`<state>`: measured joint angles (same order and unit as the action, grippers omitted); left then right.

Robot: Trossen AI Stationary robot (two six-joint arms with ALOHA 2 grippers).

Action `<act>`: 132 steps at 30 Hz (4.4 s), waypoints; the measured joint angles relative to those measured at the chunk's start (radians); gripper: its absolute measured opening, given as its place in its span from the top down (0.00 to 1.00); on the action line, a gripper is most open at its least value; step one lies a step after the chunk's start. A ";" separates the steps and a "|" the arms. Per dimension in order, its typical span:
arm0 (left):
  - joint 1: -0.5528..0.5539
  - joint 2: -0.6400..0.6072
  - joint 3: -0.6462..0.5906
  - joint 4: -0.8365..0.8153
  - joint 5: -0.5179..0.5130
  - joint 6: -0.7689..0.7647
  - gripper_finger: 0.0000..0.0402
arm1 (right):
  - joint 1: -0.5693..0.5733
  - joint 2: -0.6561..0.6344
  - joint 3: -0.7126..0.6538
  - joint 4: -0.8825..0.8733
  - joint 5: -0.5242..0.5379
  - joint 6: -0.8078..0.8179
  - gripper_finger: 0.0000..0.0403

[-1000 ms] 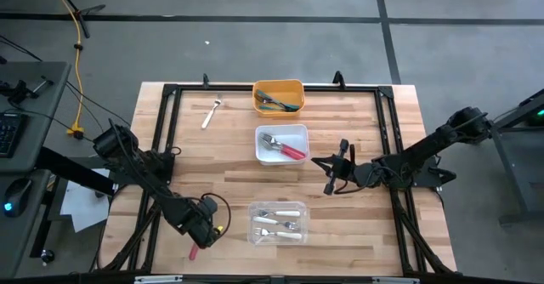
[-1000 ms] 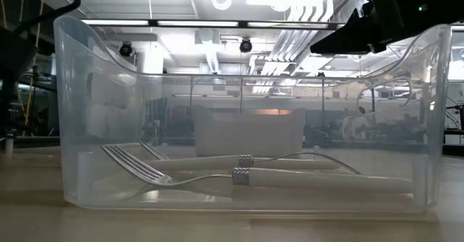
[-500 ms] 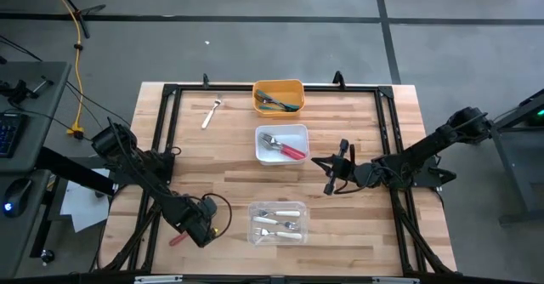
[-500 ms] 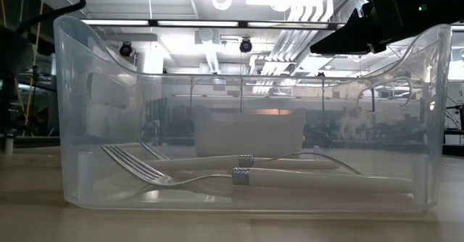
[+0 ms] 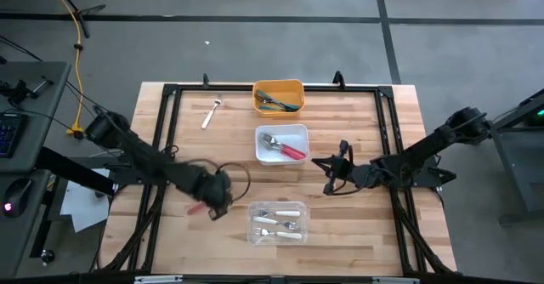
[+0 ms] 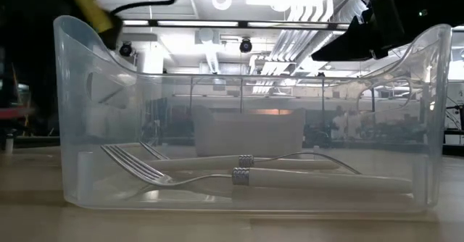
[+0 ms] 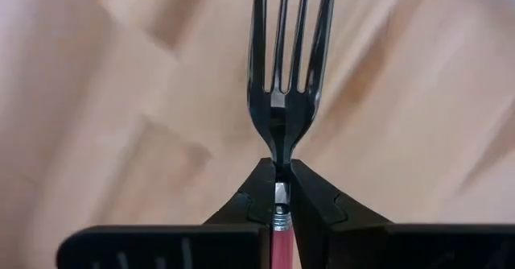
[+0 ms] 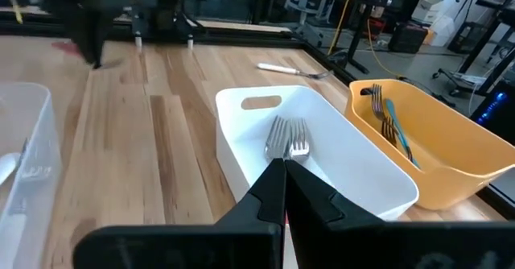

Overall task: Sort silverware by color (type)
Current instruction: Put the pink fork into the white bin, then put the white fork into the transparent bin

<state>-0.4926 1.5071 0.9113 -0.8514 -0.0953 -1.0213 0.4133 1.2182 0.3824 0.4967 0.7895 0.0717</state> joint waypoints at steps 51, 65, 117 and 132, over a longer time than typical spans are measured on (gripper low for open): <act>0.645 0.453 0.734 0.206 -0.022 1.054 0.97 | 0.094 0.052 0.000 0.045 -0.007 -0.151 1.00; 0.680 0.524 0.734 0.181 -0.025 0.968 0.96 | 0.093 0.052 0.000 0.035 -0.005 -0.140 1.00; 1.055 -0.022 0.124 -0.027 -0.173 0.899 1.00 | 0.091 0.051 0.000 -0.029 -0.004 -0.069 1.00; 1.135 -0.022 0.077 0.072 -0.165 0.902 0.90 | 0.091 0.051 0.000 -0.029 -0.003 -0.068 1.00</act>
<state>0.6426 1.4849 0.9882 -0.7795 -0.2607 -0.1198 0.5041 1.2694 0.3824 0.4675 0.7860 0.0036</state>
